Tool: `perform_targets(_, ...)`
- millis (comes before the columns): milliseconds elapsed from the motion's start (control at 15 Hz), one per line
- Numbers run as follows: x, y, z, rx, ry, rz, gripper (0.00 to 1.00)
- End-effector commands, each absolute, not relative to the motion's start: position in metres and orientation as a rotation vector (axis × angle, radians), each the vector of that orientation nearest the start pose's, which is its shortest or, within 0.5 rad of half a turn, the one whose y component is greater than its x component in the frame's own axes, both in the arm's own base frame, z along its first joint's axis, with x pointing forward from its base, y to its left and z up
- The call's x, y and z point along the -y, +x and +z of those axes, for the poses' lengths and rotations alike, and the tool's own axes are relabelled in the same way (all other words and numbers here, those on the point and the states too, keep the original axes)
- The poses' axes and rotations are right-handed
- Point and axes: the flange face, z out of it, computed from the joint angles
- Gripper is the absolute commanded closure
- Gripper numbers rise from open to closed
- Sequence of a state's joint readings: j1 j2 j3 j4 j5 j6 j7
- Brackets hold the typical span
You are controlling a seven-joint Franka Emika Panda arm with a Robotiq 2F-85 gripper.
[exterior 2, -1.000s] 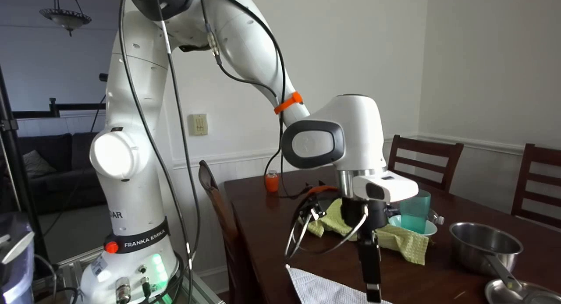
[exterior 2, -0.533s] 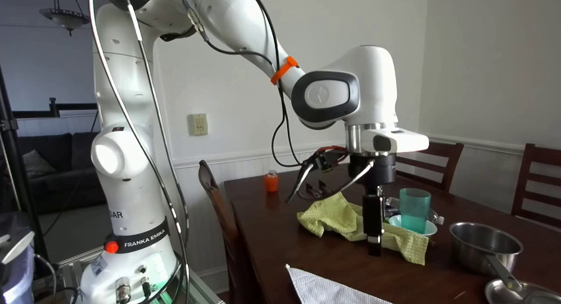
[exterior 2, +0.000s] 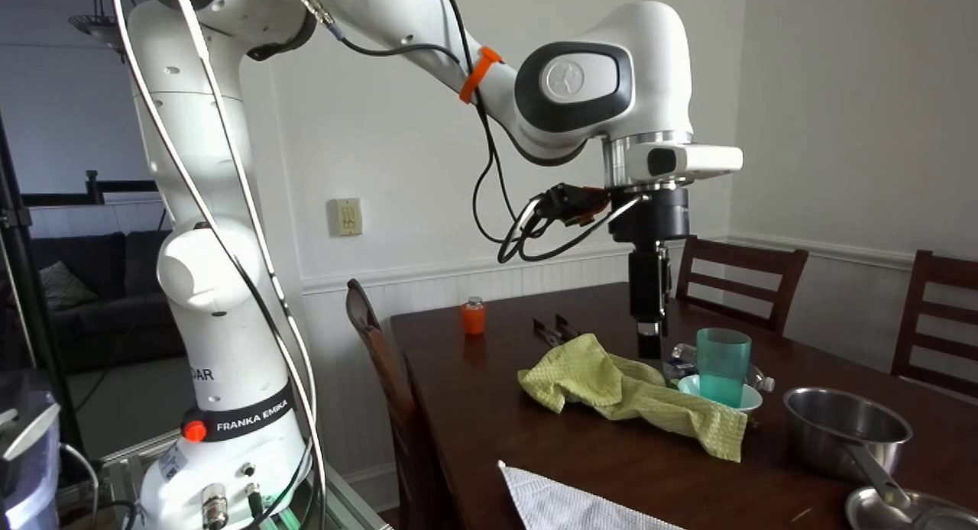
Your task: Fold the white towel into a triangle once.
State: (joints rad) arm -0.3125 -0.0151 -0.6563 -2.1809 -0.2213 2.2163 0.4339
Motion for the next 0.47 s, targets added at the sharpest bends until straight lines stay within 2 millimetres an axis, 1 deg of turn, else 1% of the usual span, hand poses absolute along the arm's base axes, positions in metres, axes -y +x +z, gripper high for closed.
perform_targets(0,0.4454,0.2989,0.4022,-1.970,-2.669,-0.008,0.00)
perform_targets(400,0.4462,0.2976,0.4027,-1.974,-2.667,-0.008,0.00)
